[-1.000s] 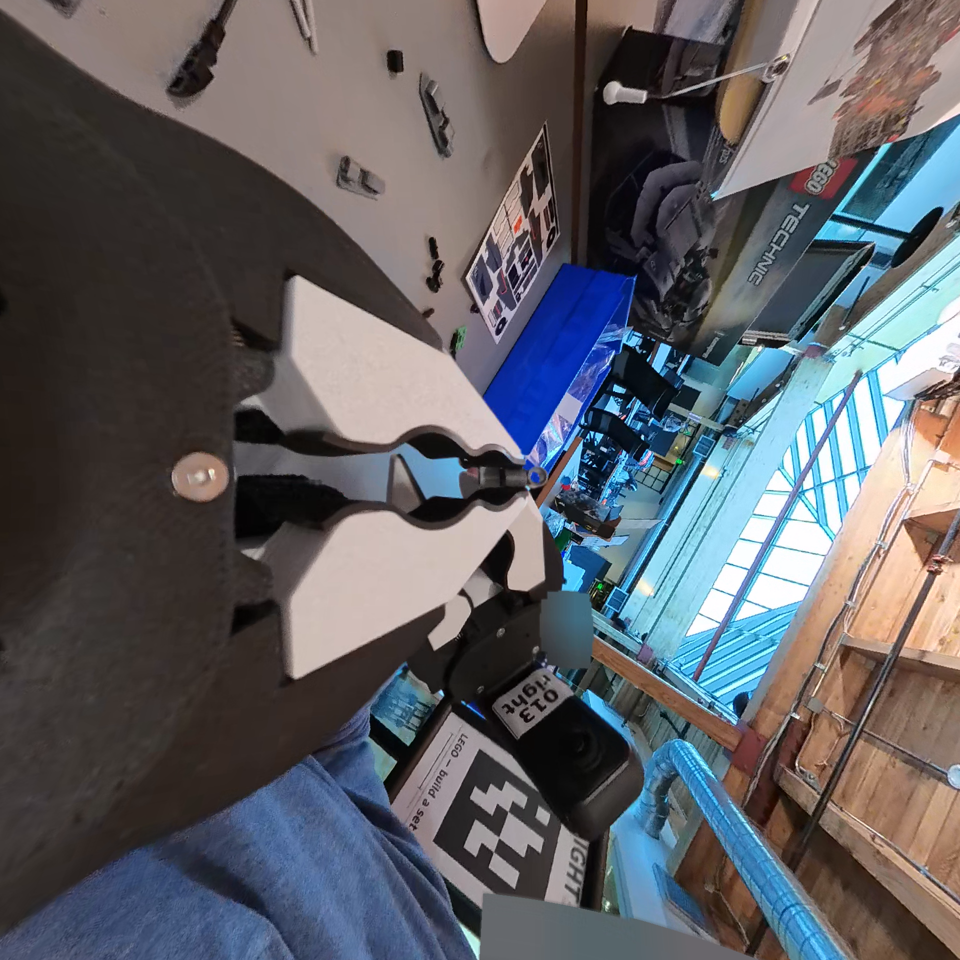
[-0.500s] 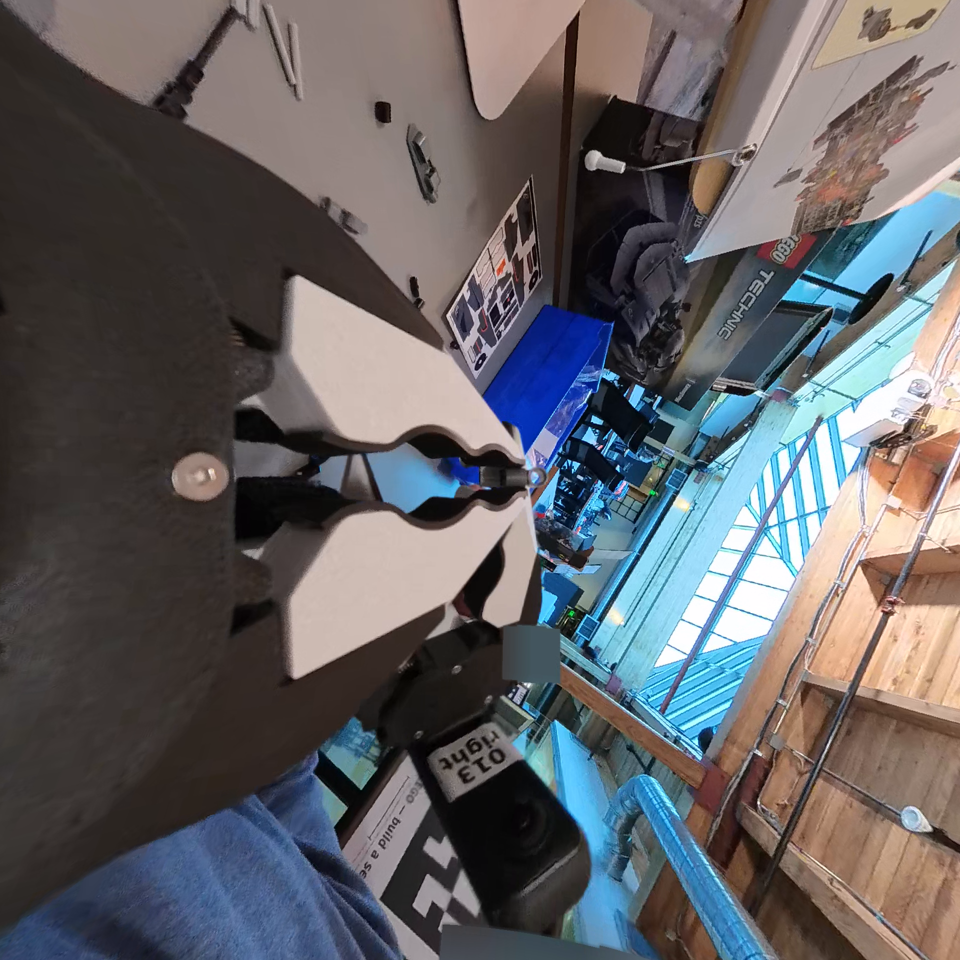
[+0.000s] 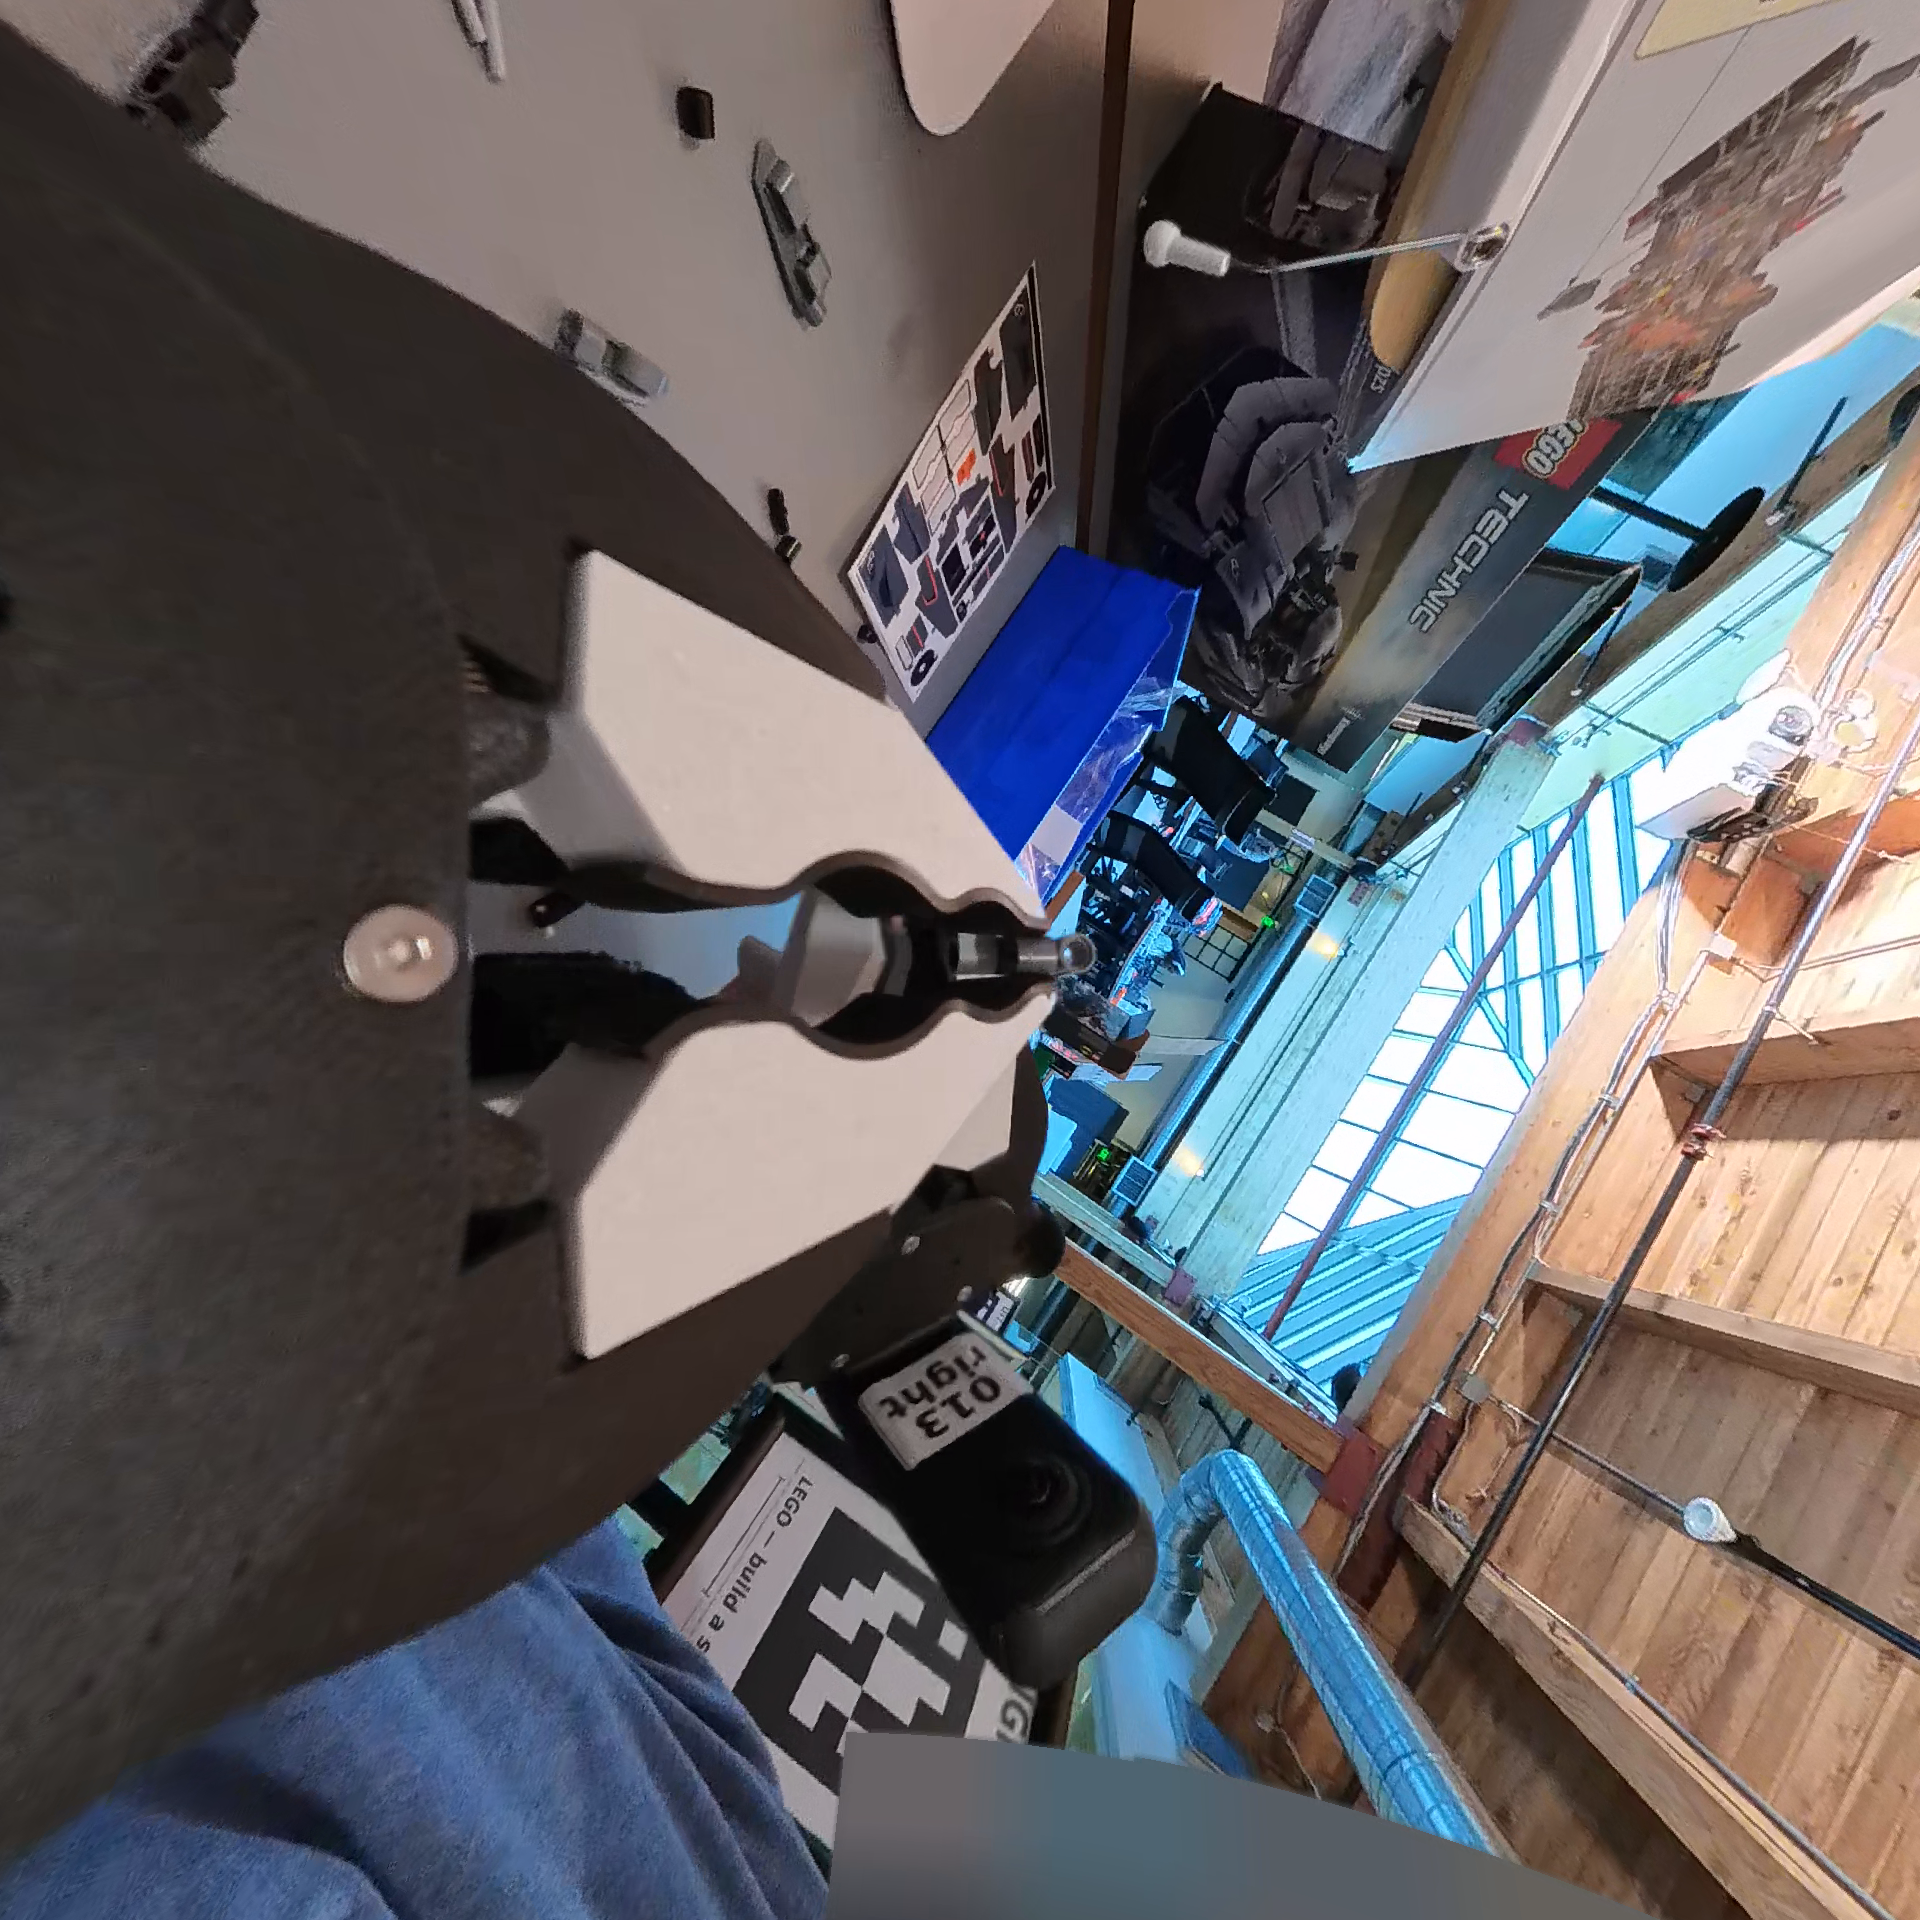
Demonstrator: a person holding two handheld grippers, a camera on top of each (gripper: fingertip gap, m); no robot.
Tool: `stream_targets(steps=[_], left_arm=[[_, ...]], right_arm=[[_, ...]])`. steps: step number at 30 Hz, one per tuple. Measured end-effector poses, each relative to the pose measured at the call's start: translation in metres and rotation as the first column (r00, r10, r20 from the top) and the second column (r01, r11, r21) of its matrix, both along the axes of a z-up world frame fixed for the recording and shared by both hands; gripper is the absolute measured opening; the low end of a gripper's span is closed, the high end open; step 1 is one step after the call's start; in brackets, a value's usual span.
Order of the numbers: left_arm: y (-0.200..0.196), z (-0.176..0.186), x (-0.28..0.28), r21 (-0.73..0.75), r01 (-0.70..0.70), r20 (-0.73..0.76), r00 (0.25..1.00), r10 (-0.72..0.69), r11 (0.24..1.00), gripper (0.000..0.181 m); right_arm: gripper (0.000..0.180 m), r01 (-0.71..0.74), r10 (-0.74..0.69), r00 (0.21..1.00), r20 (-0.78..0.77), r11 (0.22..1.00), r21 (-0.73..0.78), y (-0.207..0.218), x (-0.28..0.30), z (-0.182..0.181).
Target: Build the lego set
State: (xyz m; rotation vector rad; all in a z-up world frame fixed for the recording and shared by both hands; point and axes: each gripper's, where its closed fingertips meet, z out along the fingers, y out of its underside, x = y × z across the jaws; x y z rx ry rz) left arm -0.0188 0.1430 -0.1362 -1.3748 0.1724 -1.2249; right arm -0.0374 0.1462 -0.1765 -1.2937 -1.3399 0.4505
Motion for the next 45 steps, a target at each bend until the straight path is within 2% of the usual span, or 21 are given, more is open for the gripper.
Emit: stream_targets(steps=[2,5,8,12,19,25,28,32,35,45], left_arm=[[0.001,0.002,-0.001,0.003,-0.002,0.005,1.000,0.002,1.000,0.005],[0.004,0.002,-0.003,0.003,-0.010,0.004,1.000,0.010,1.000,0.005],[0.005,0.002,-0.001,0.003,-0.007,0.008,1.000,0.007,1.000,0.005],[0.004,0.004,0.003,0.008,0.000,0.007,1.000,0.000,1.000,0.005],[-0.004,0.023,-0.015,0.018,0.076,0.227,0.971,-0.078,0.997,0.005],[-0.008,0.032,-0.029,0.029,0.088,0.341,0.936,-0.093,0.996,0.005],[-0.008,0.029,-0.029,0.015,0.069,0.310,0.948,-0.070,0.998,0.005],[-0.011,0.030,-0.023,0.025,0.050,0.259,0.964,-0.055,0.998,0.006],[-0.014,0.032,-0.020,0.037,0.056,0.256,0.965,-0.063,0.998,0.005],[-0.020,0.034,-0.016,0.061,0.046,0.198,0.979,-0.057,0.997,0.006]], right_arm=[[0.018,0.014,-0.014,1.000,-0.009,1.000,-0.011,0.005,0.002,0.000],[0.025,-0.005,0.004,1.000,-0.029,1.000,-0.022,0.003,0.003,0.002],[0.025,-0.004,0.004,1.000,-0.014,1.000,-0.012,0.003,0.003,-0.001],[0.015,-0.009,0.009,1.000,-0.015,1.000,-0.007,0.001,0.000,-0.001],[0.025,-0.041,0.032,0.995,-0.095,0.995,-0.094,-0.004,0.004,0.013],[0.028,-0.031,0.031,0.993,-0.117,1.000,0.002,-0.014,-0.001,0.032],[0.024,-0.047,0.049,0.989,-0.143,0.999,0.017,-0.022,-0.006,0.041],[0.016,-0.056,0.047,0.989,-0.139,0.996,-0.065,-0.020,-0.011,0.038],[0.002,-0.076,0.064,0.987,-0.149,0.994,-0.076,-0.022,-0.011,0.040],[0.001,-0.136,0.113,0.980,-0.166,0.981,-0.136,-0.028,-0.008,0.041]])
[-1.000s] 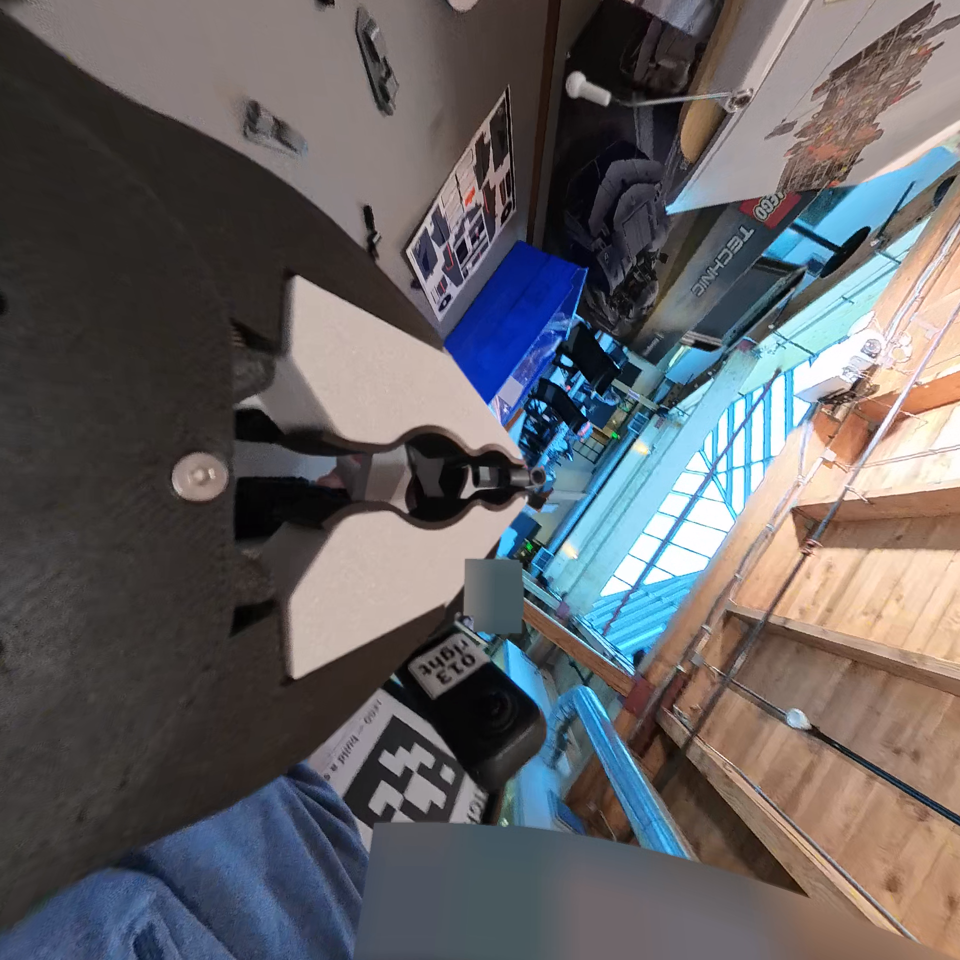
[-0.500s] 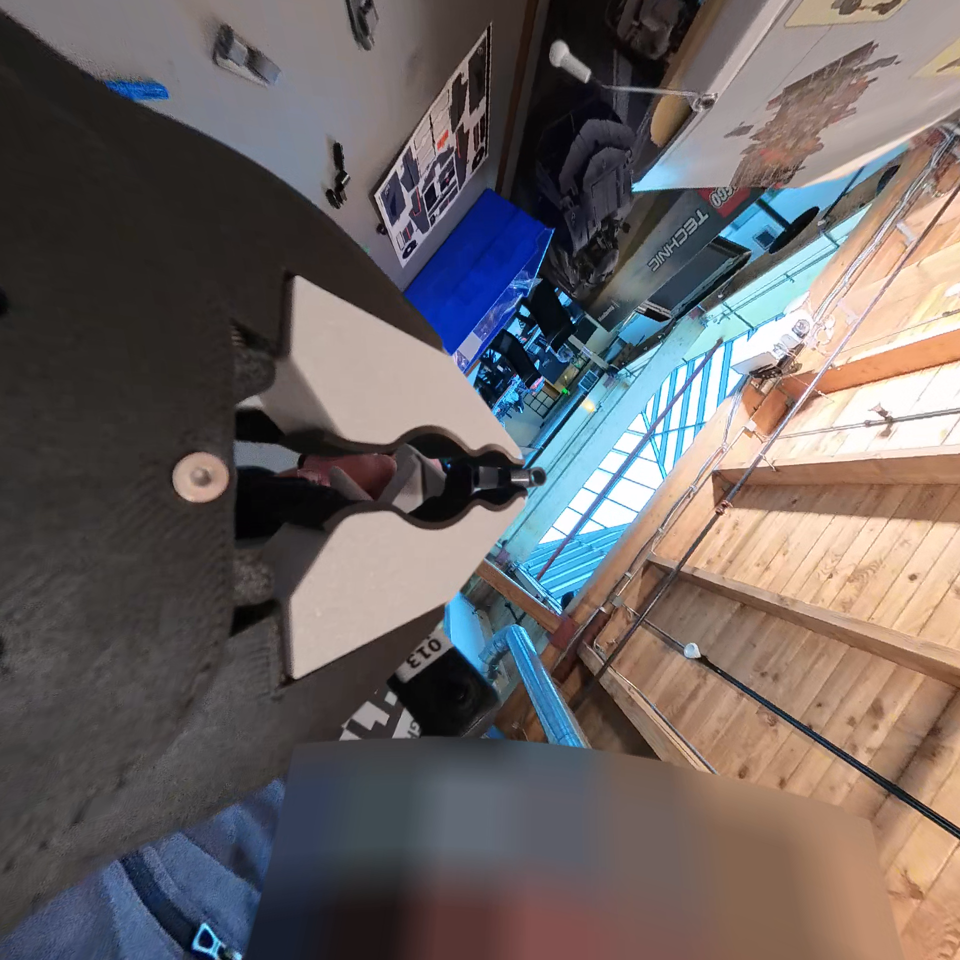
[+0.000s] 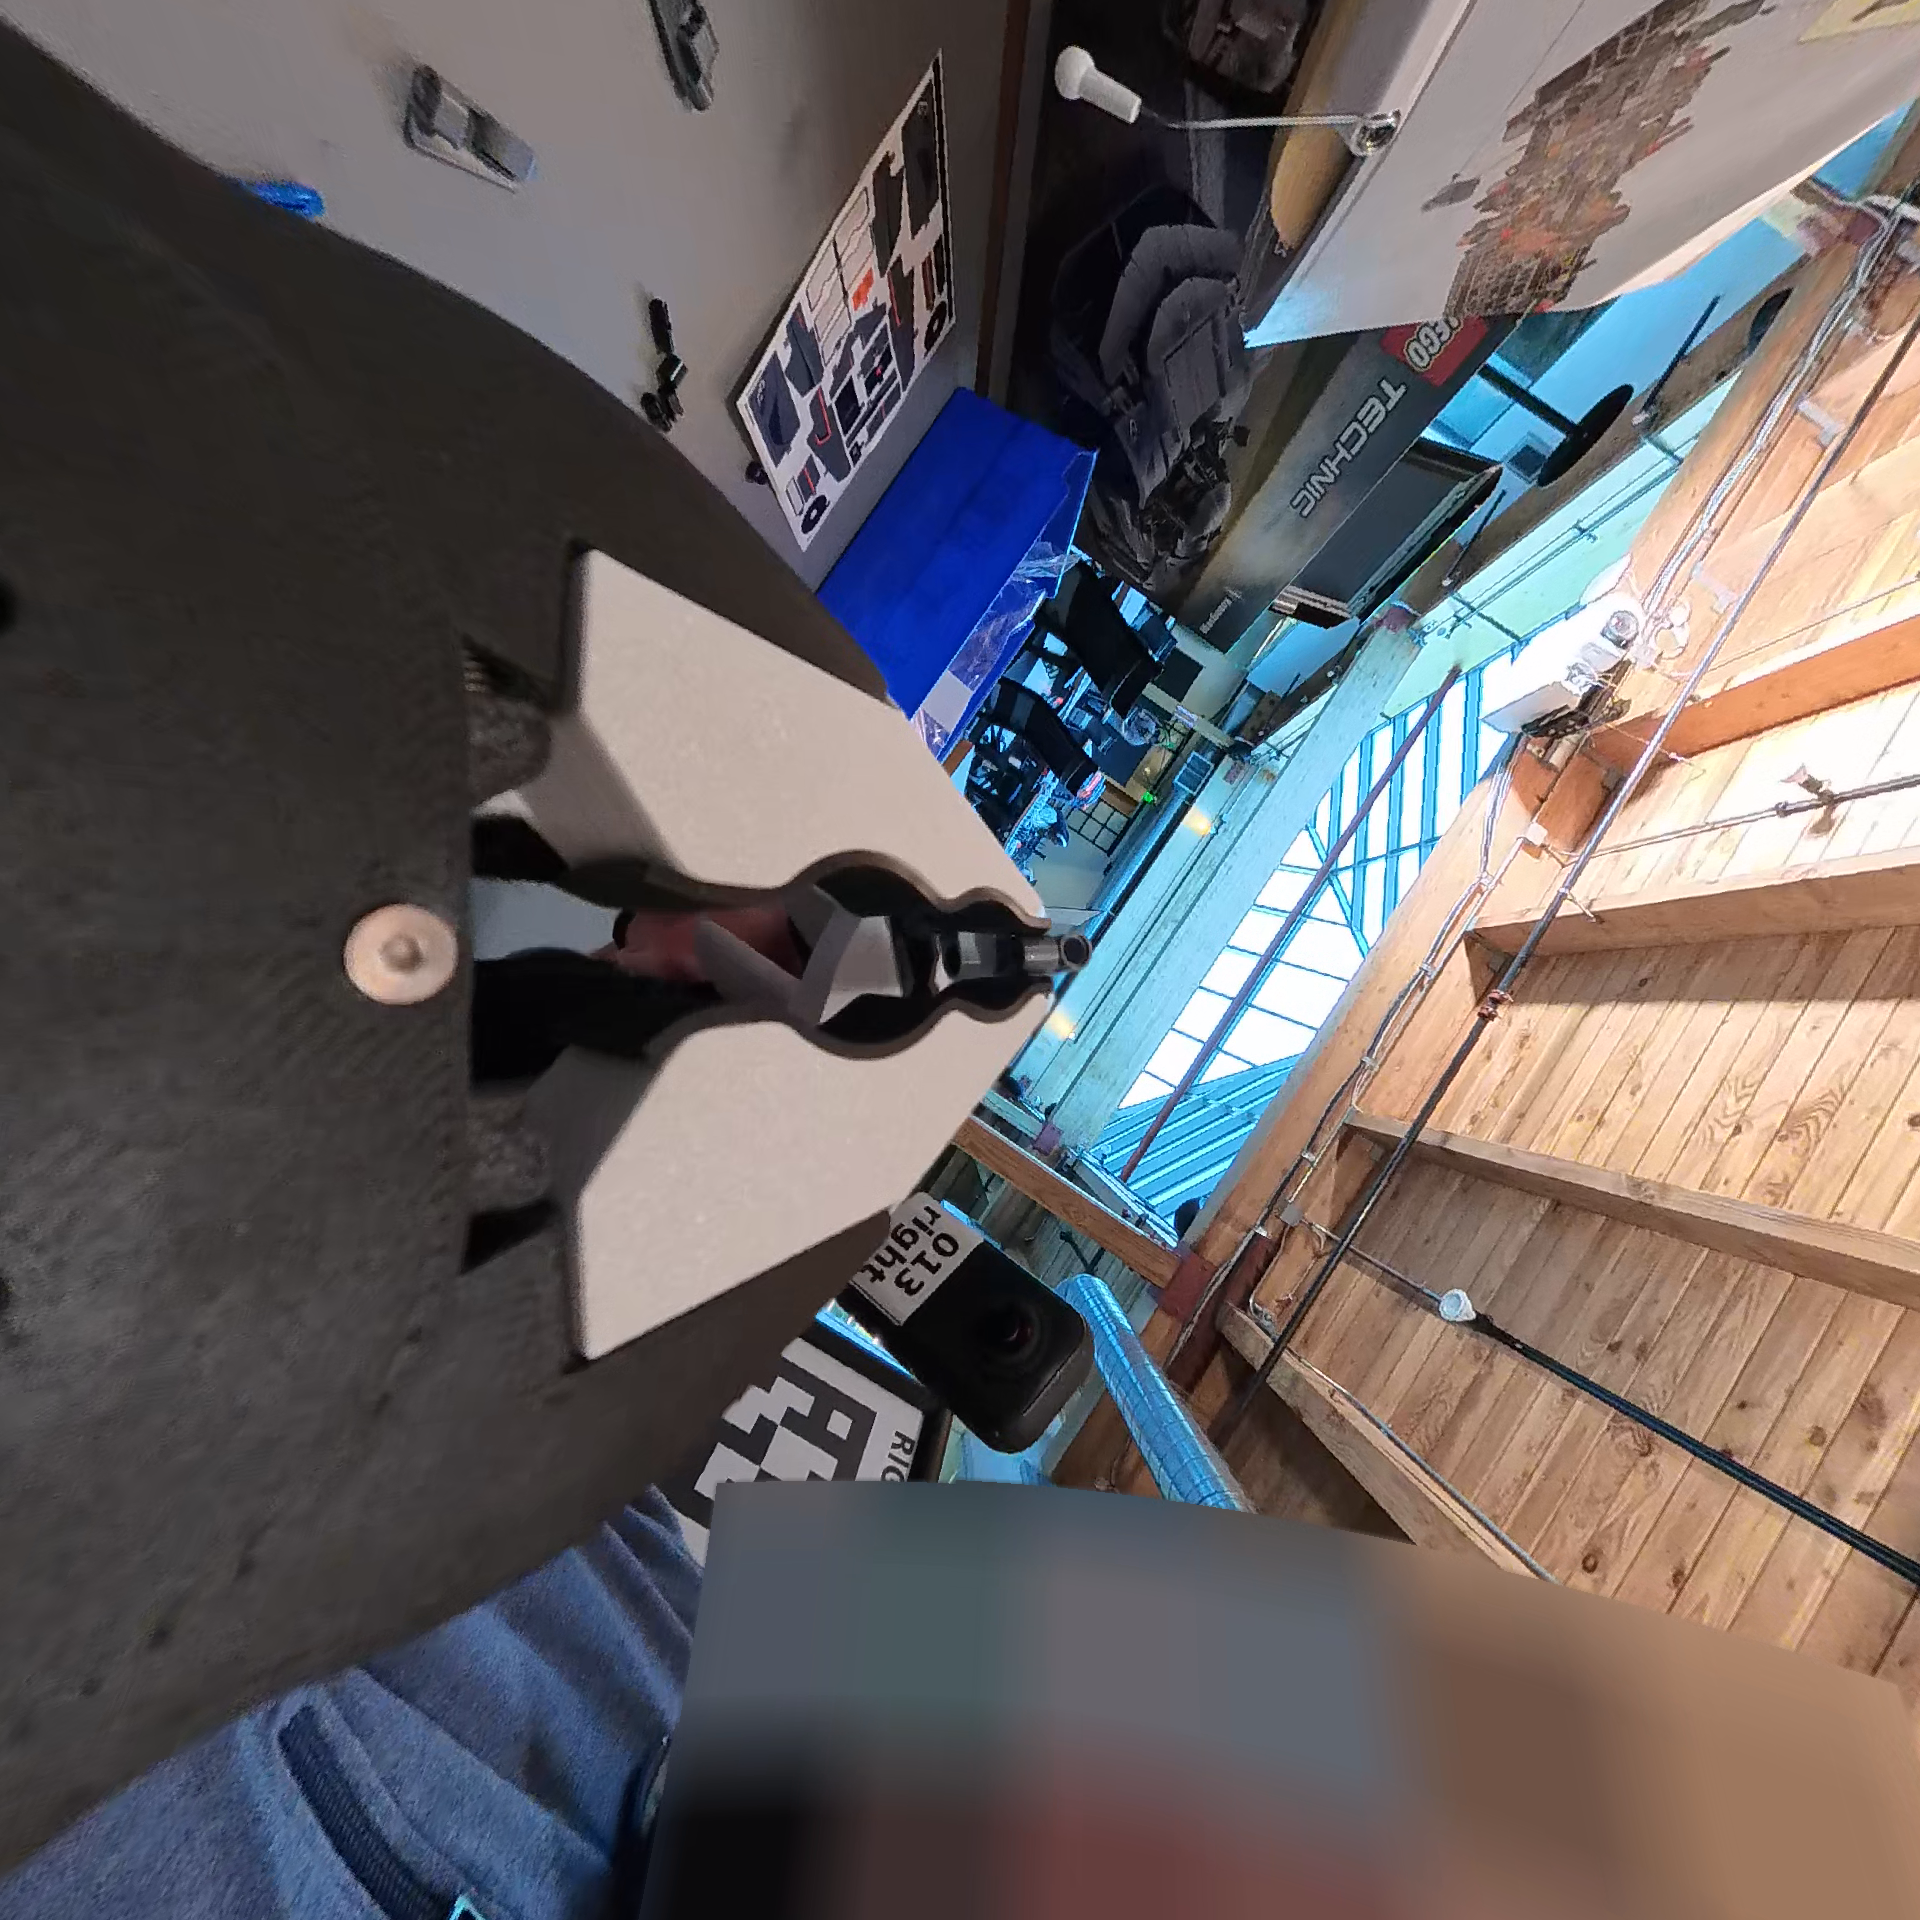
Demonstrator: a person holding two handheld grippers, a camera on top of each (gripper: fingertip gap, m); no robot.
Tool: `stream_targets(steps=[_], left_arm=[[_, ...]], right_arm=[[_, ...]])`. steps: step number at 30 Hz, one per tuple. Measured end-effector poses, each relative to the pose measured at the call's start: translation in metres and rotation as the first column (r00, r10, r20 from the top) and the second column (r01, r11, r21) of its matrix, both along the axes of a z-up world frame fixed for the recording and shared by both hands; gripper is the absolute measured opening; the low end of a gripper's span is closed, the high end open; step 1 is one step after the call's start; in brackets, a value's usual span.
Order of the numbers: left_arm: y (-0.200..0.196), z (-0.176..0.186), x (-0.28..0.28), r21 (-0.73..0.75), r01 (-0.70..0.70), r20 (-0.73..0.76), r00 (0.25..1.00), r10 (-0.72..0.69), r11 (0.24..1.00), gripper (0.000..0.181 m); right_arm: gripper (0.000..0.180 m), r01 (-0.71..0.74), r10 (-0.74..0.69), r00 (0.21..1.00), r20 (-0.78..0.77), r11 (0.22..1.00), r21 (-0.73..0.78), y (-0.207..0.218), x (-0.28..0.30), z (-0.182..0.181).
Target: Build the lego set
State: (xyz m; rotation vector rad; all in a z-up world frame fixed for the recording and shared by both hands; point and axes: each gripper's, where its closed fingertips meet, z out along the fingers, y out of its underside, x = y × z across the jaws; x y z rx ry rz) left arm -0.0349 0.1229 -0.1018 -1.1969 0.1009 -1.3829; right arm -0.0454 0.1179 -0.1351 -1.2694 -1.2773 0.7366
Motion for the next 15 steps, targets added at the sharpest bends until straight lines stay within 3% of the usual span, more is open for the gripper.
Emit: stream_targets(steps=[15], left_arm=[[-0.0085,0.0021,0.0091,0.049,0.010,-0.168,0.986,-0.002,0.999,0.018]], right_arm=[[0.001,-0.020,0.018,0.998,0.054,0.999,0.048,-0.0037,0.0058,0.0006]])
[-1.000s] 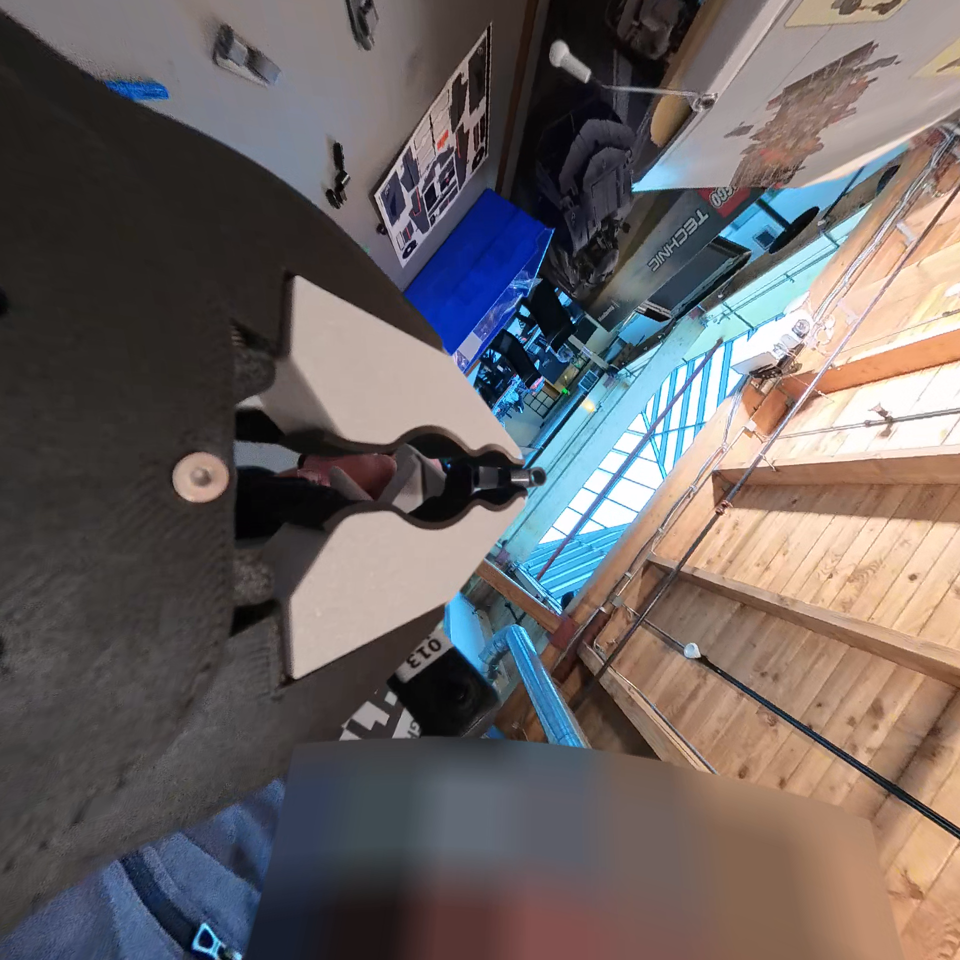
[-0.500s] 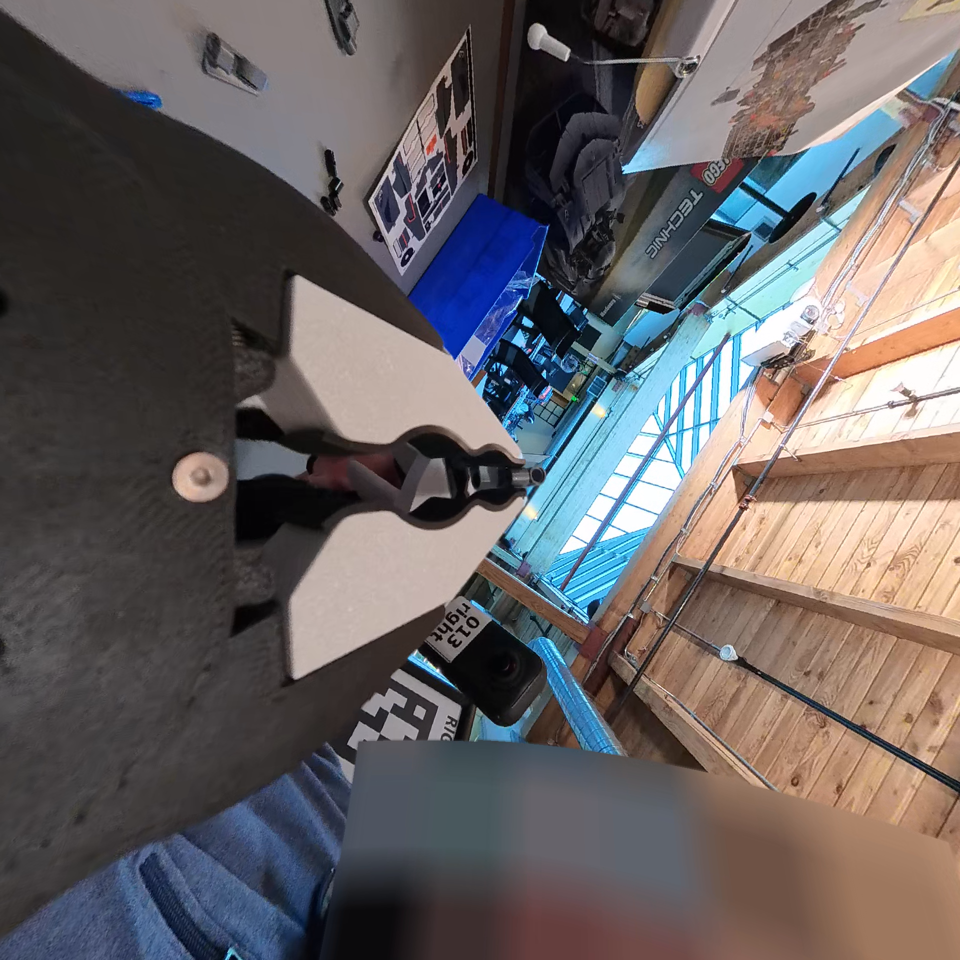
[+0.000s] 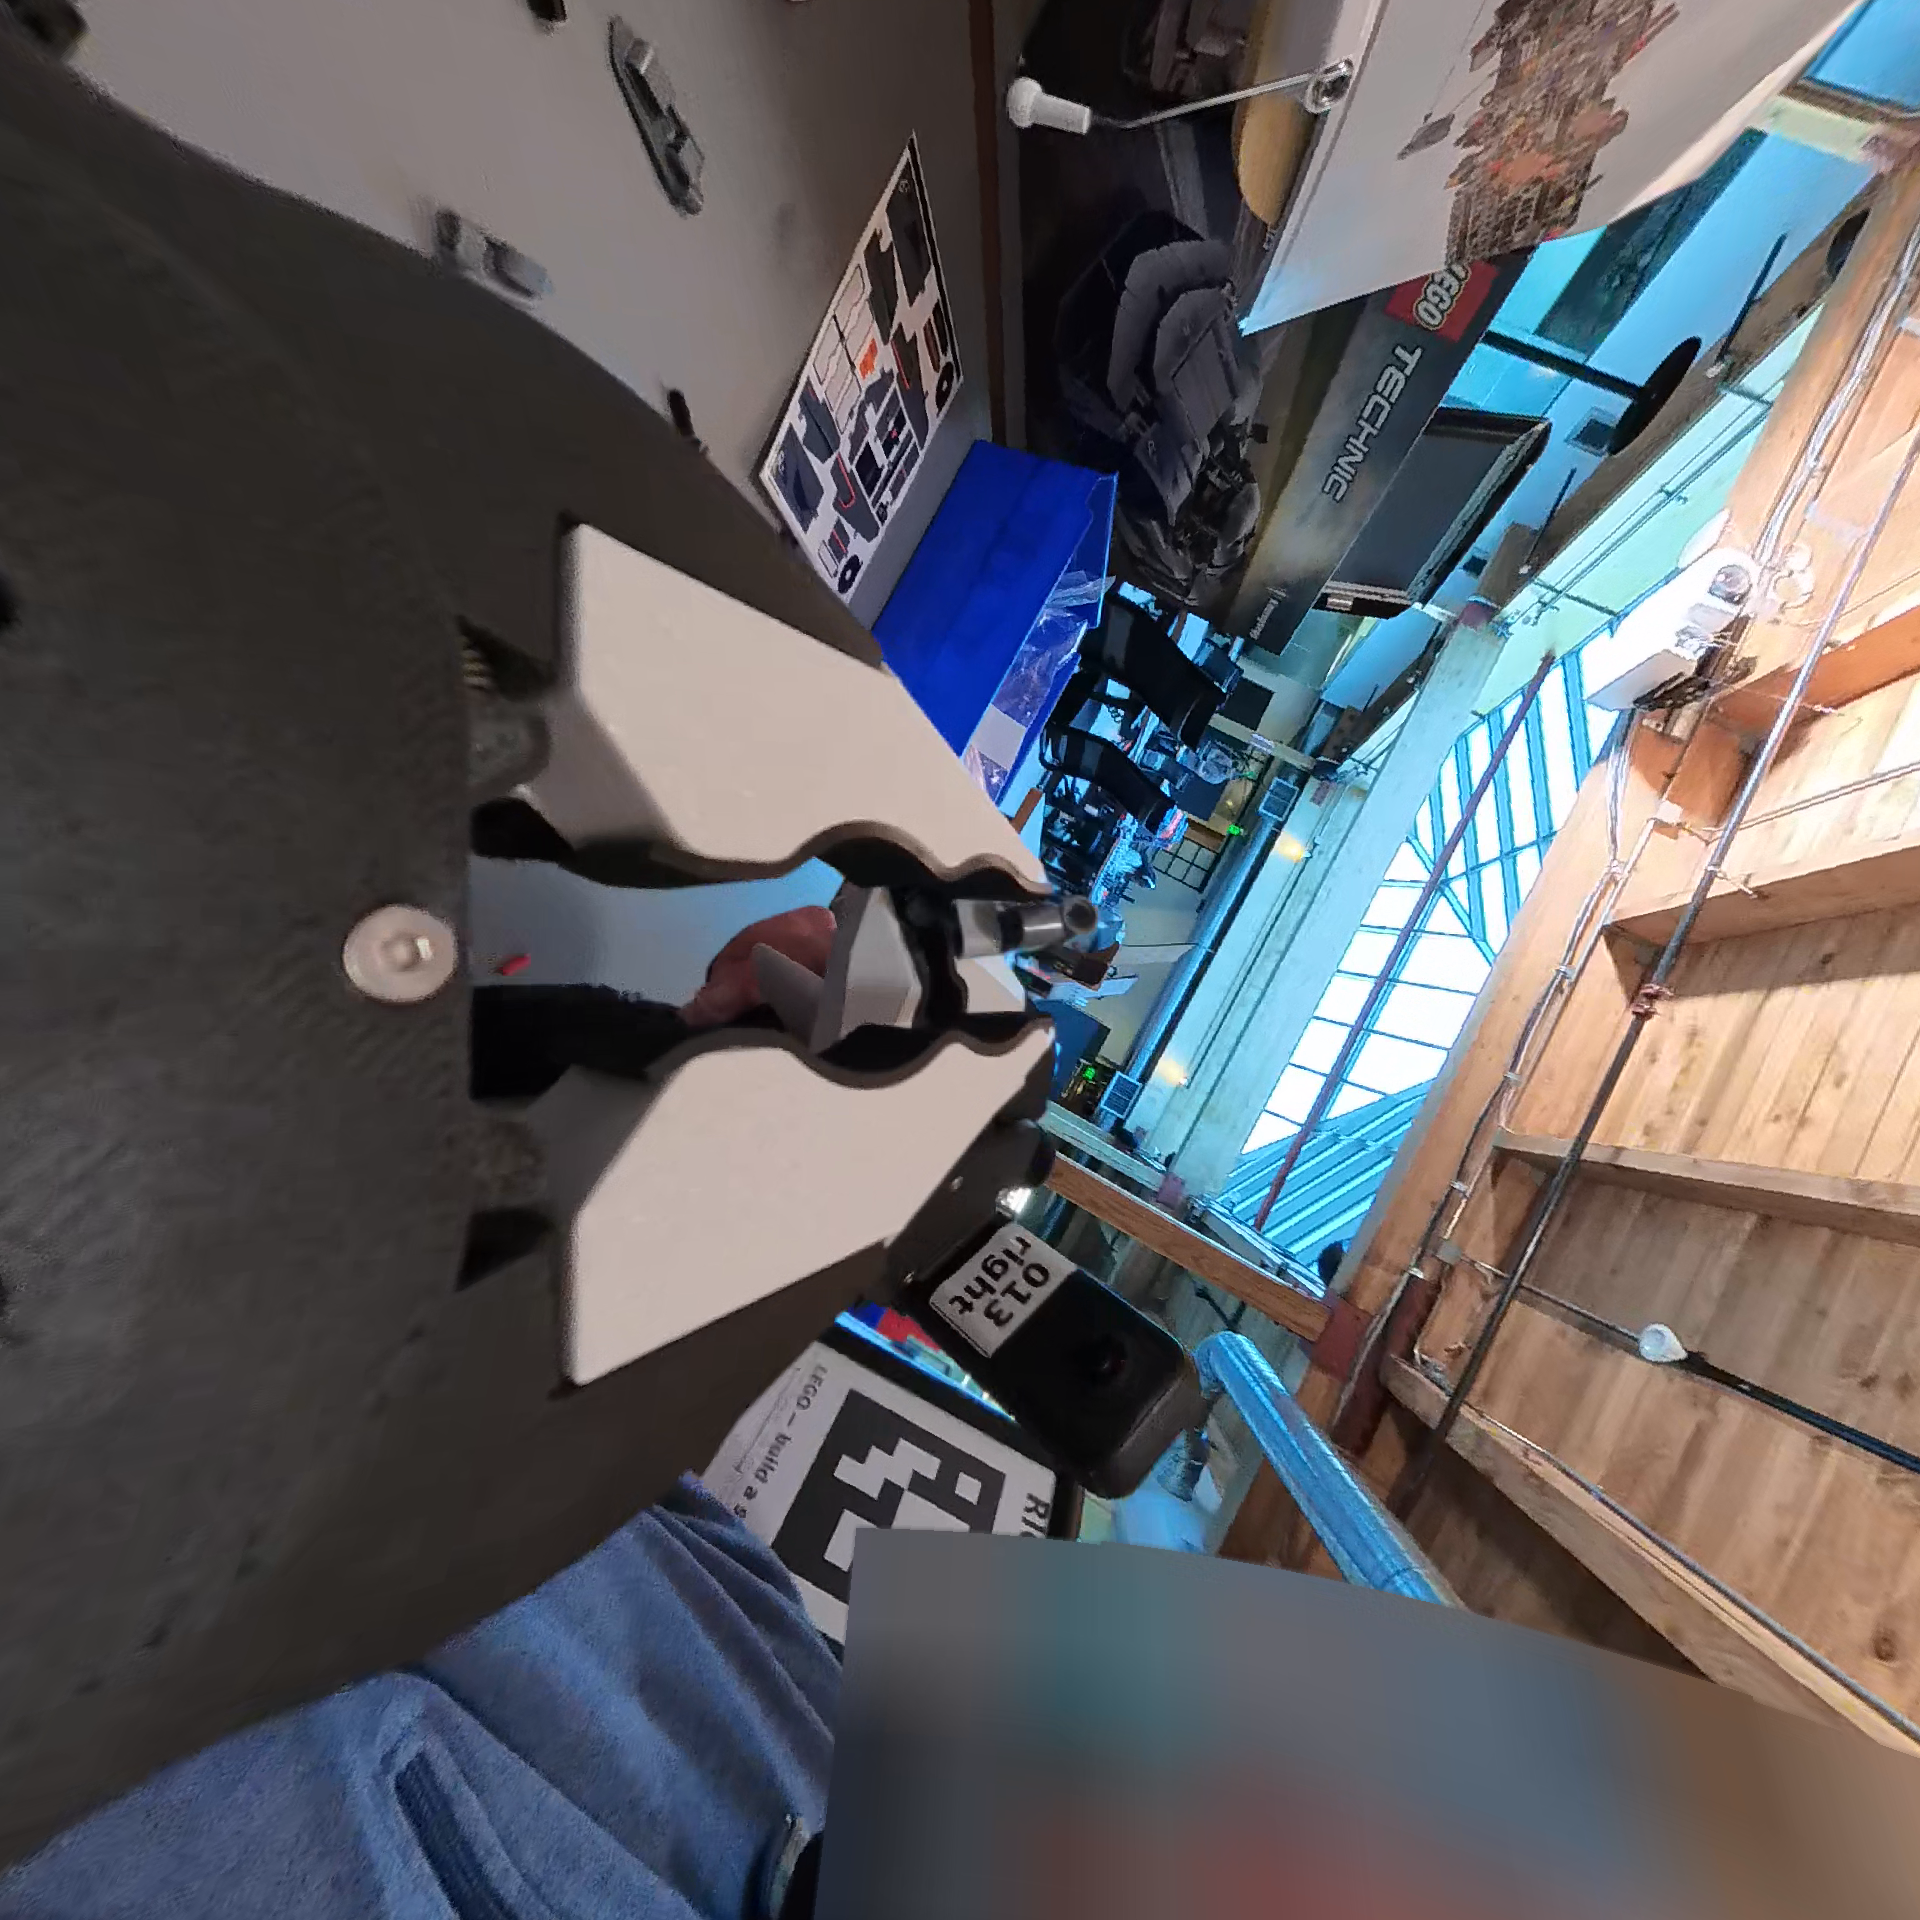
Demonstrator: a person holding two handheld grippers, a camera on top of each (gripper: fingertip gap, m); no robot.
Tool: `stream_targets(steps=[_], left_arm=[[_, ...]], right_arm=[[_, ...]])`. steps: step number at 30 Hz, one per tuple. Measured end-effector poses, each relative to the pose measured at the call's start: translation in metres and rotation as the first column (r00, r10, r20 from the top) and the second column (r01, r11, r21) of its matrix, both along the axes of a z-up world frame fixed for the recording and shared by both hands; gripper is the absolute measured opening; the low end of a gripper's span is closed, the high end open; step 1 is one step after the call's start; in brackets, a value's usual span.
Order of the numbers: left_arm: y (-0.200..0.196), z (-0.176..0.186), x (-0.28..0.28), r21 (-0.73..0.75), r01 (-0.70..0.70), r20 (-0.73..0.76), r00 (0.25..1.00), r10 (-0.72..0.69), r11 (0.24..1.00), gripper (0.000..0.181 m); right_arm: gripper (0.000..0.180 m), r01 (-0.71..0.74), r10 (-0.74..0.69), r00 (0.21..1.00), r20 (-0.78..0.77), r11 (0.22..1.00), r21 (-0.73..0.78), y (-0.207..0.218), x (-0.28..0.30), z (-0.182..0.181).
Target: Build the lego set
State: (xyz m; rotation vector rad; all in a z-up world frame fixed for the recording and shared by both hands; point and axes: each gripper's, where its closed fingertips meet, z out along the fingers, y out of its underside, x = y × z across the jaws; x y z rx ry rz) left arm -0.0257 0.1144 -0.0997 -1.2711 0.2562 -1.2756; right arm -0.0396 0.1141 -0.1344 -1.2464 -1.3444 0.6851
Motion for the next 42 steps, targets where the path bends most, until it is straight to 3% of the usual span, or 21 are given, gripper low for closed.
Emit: stream_targets(steps=[6,23,42], left_arm=[[0.001,-0.002,0.001,0.023,-0.036,-0.155,0.987,0.039,0.999,0.016],[-0.004,-0.009,-0.011,0.015,-0.069,-0.307,0.949,0.070,0.997,0.008],[-0.004,-0.013,-0.020,0.000,-0.090,-0.360,0.929,0.084,0.996,0.009]], right_arm=[[0.001,-0.017,0.015,0.998,0.055,0.999,0.038,-0.003,-0.002,-0.003],[0.001,-0.069,0.054,0.987,0.153,0.993,0.093,-0.013,-0.010,-0.012],[0.001,-0.088,0.070,0.984,0.163,0.991,0.101,-0.014,-0.019,-0.016]])
